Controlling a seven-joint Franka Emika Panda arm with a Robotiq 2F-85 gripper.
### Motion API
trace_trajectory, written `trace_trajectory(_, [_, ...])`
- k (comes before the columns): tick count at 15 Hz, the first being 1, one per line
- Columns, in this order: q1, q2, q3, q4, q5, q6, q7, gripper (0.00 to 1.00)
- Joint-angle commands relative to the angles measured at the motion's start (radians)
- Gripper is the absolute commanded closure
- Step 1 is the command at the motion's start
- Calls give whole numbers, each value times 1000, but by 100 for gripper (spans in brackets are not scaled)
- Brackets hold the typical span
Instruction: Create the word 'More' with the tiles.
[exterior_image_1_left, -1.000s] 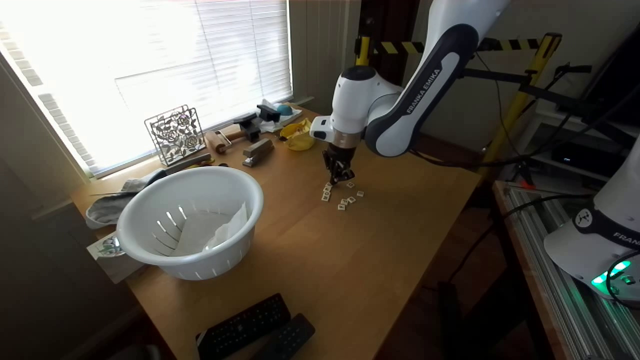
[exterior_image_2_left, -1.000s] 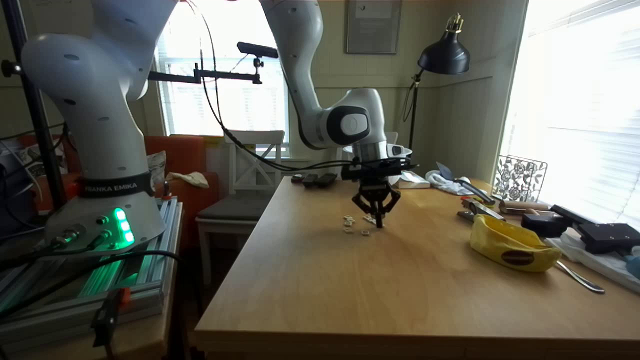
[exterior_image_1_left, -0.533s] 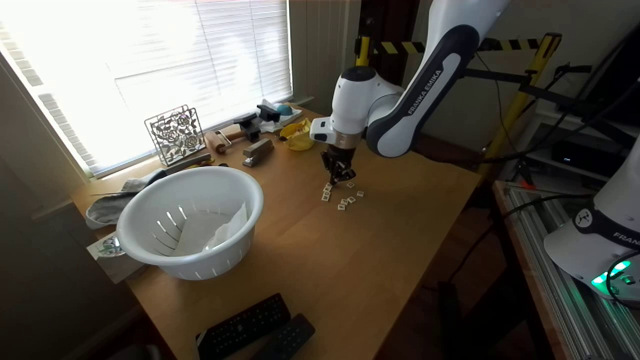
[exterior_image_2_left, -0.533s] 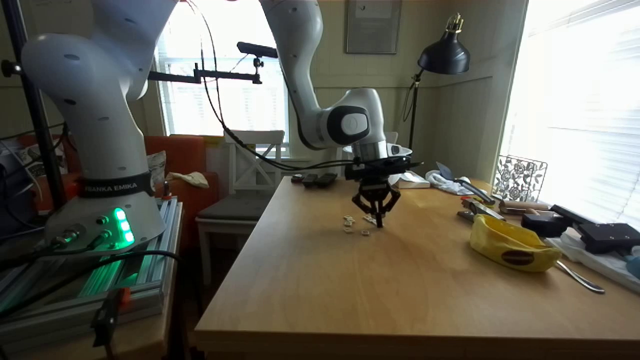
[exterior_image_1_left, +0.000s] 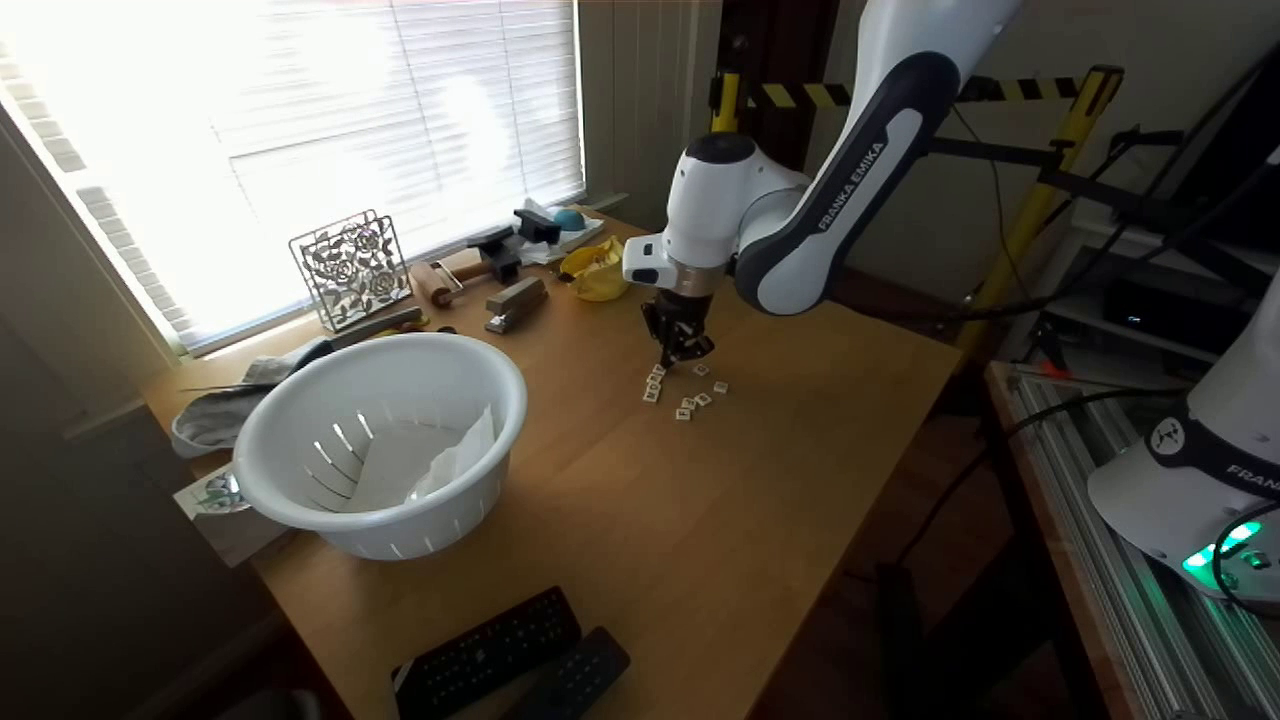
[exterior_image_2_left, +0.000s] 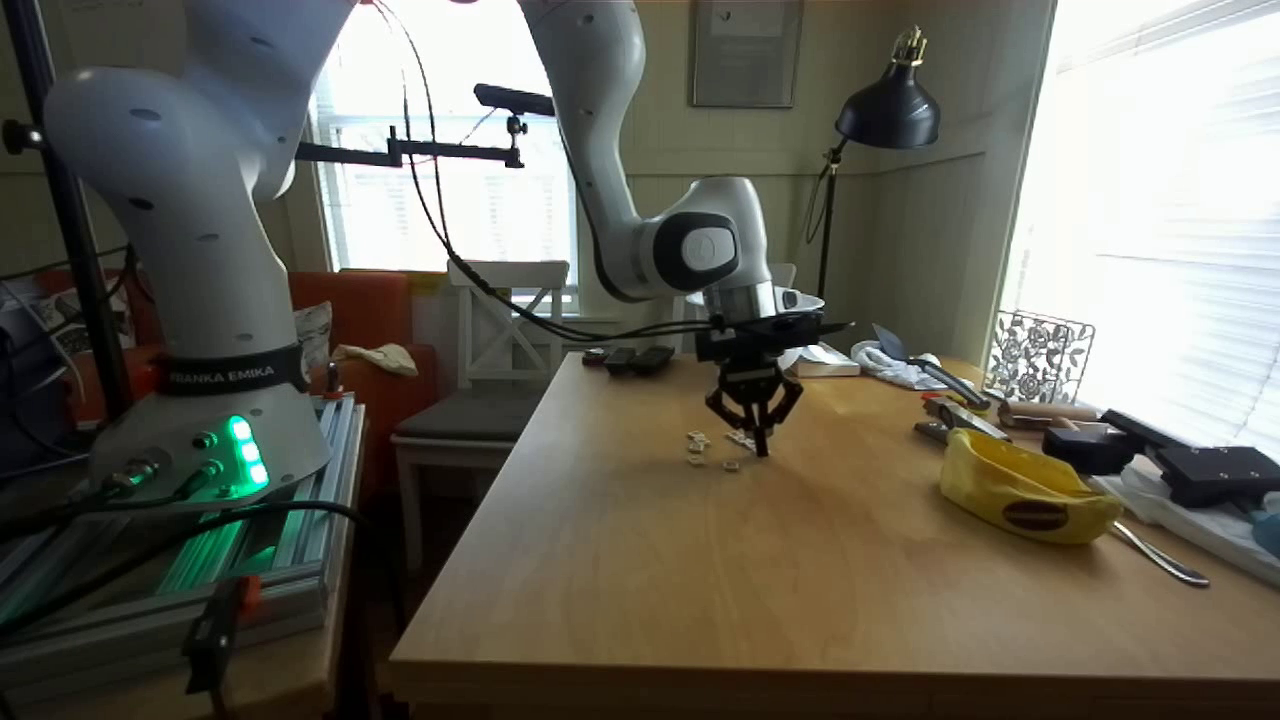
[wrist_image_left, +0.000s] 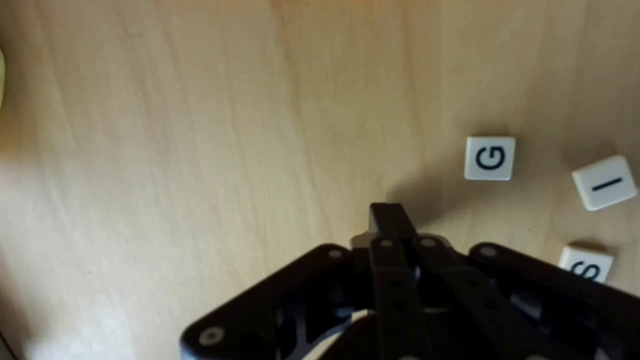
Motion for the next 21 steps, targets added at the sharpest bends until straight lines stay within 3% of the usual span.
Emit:
trace_trajectory(1, [9, 29, -19, -3, -28, 29, -10, 100])
trace_trajectory(21, [19, 26, -12, -8, -17, 32, -12, 100])
